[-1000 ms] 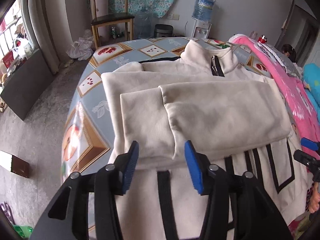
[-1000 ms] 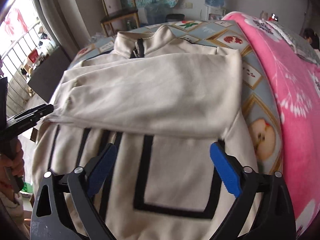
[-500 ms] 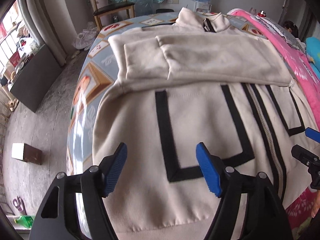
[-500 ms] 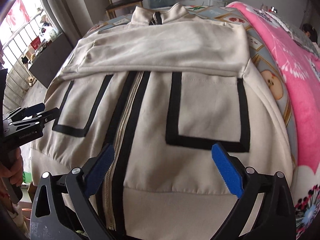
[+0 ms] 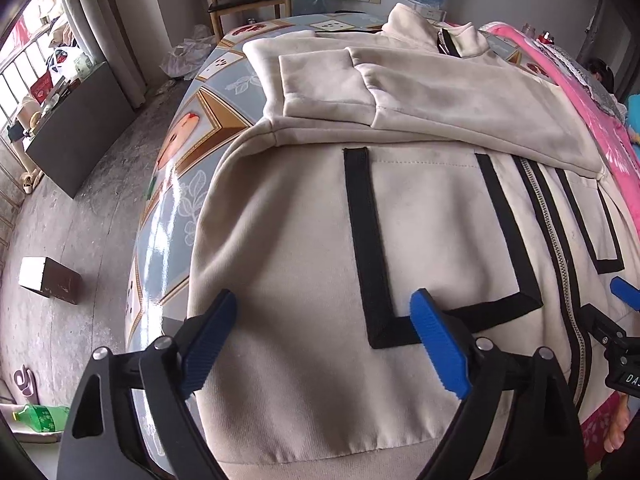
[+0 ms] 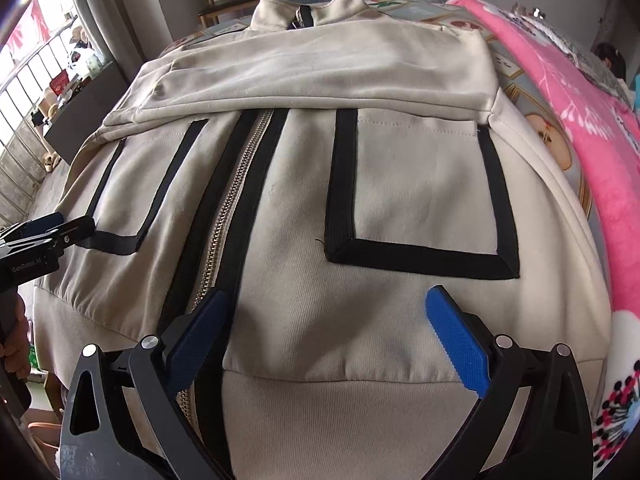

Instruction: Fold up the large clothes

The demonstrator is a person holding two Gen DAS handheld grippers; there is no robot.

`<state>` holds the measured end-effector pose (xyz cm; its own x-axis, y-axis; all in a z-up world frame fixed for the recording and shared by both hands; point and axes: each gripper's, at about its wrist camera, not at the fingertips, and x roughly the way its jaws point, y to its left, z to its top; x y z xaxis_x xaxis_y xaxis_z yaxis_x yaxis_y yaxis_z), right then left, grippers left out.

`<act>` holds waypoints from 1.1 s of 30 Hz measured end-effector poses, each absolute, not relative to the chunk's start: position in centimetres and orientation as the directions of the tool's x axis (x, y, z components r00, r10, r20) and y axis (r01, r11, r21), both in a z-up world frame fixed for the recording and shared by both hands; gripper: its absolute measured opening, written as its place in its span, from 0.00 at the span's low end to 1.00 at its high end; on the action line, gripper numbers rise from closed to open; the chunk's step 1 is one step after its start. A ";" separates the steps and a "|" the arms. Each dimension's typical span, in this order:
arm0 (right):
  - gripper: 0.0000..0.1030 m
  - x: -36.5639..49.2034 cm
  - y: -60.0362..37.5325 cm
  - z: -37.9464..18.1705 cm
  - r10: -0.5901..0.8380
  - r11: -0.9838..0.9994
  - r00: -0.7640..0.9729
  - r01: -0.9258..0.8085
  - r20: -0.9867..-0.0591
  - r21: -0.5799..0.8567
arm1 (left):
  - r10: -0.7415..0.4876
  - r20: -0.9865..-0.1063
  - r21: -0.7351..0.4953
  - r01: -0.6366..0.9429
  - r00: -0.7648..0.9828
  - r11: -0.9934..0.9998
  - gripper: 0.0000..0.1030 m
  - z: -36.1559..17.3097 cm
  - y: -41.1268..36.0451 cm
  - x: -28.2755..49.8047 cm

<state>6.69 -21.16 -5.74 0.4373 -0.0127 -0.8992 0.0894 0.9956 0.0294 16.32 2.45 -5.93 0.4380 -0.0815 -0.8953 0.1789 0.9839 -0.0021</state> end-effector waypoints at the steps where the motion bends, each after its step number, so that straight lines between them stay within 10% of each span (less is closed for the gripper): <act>1: 0.94 6.6 -21.1 -5.7 -0.014 0.996 0.440 0.089 -0.898 0.028 | -0.080 -0.897 -0.003 0.175 0.435 0.985 0.88 -6.0 2.5 16.4; 33: 0.94 7.3 -20.9 -5.7 0.003 0.998 0.375 0.052 -0.927 0.024 | -0.006 -0.904 0.035 0.088 0.427 0.996 0.95 -6.1 2.4 16.4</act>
<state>7.30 -20.89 -5.70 0.3748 0.0027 -0.9271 0.0520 0.9984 0.0240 16.39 2.45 -6.14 0.4266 -0.0057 -0.9044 0.0876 0.9955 0.0350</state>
